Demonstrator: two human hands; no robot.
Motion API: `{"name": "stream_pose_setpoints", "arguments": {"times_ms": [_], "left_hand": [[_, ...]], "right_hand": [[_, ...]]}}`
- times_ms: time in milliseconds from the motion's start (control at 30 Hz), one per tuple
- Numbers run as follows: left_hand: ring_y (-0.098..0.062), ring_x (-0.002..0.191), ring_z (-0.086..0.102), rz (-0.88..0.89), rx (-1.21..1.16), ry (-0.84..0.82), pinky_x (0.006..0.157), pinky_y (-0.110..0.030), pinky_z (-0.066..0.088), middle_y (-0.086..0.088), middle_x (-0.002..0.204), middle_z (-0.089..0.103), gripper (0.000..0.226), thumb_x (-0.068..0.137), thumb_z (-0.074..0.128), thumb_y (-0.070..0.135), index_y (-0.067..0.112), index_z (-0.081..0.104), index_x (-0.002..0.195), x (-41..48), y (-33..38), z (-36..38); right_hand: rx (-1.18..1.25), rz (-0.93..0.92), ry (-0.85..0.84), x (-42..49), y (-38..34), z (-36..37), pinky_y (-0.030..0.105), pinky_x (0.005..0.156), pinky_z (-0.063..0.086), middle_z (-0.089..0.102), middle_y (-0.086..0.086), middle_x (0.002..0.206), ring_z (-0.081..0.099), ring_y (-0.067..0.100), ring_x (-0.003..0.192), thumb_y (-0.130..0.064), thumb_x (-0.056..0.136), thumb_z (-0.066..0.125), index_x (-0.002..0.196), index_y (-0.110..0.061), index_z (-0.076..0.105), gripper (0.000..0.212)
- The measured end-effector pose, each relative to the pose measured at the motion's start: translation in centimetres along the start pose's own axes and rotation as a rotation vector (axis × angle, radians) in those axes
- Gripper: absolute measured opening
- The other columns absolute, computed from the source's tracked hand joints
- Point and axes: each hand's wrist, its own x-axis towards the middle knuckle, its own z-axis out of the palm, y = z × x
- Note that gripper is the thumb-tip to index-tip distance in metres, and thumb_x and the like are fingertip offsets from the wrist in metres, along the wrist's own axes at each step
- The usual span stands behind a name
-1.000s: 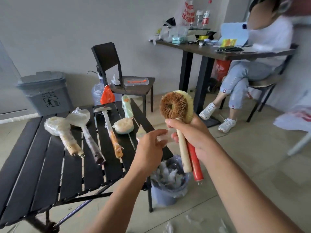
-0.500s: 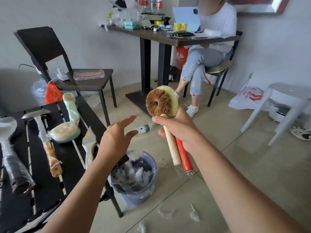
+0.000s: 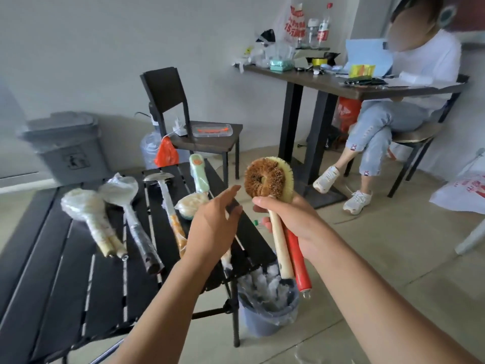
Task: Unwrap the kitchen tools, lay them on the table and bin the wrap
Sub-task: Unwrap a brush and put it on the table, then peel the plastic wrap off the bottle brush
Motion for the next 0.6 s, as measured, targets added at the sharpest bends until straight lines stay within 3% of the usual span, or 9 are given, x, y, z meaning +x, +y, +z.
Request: {"name": "stream_pose_setpoints", "arguments": {"times_ms": [167,233,367,500,600], "left_hand": [[-0.021,0.127,0.066,-0.096,0.111,0.064,0.103,-0.037,0.055,0.0,0.142,0.068,0.056,0.103,0.065,0.02,0.029,0.049,0.157,-2.1,-4.4,-9.0],[-0.024,0.129,0.065,-0.147,0.13,0.098,0.107,-0.043,0.053,-0.007,0.142,0.068,0.059,0.102,0.067,0.017,0.022,0.049,0.157,-3.5,-7.1,-13.8],[-0.038,0.116,0.07,-0.286,0.124,0.256,0.098,-0.052,0.056,-0.018,0.131,0.071,0.051,0.098,0.069,0.002,0.008,0.056,0.147,-7.3,-13.1,-23.1],[-0.027,0.122,0.066,-0.387,0.173,0.359,0.097,-0.03,0.048,-0.001,0.128,0.065,0.053,0.097,0.072,0.008,0.012,0.054,0.147,-10.0,-17.7,-28.6],[-0.029,0.131,0.061,-0.341,0.259,0.306,0.103,-0.039,0.051,-0.011,0.146,0.06,0.062,0.098,0.072,0.01,0.009,0.046,0.154,-11.5,-19.4,-30.4]], "right_hand": [[-0.077,-0.022,-0.138,-0.4,0.4,10.3,0.036,0.07,0.061,0.082,-0.003,0.087,0.078,0.016,0.075,-0.035,0.078,0.093,0.11,-0.027,0.076,0.037],[-0.065,-0.031,-0.242,-1.1,1.3,15.2,0.043,0.081,0.061,0.083,-0.002,0.094,0.08,0.02,0.088,-0.034,0.078,0.093,0.109,-0.03,0.077,0.035],[-0.092,0.0,-0.414,-2.9,4.3,25.1,0.042,0.092,0.059,0.082,0.0,0.105,0.076,0.024,0.101,-0.032,0.077,0.094,0.119,-0.027,0.073,0.047],[-0.168,-0.018,-0.493,-2.9,7.1,33.0,0.04,0.097,0.056,0.079,0.001,0.113,0.073,0.026,0.11,-0.027,0.078,0.094,0.128,-0.024,0.066,0.058],[-0.299,-0.068,-0.436,-1.8,8.3,36.9,0.038,0.088,0.056,0.072,-0.002,0.116,0.068,0.018,0.105,-0.03,0.077,0.094,0.139,-0.024,0.049,0.077]]}}
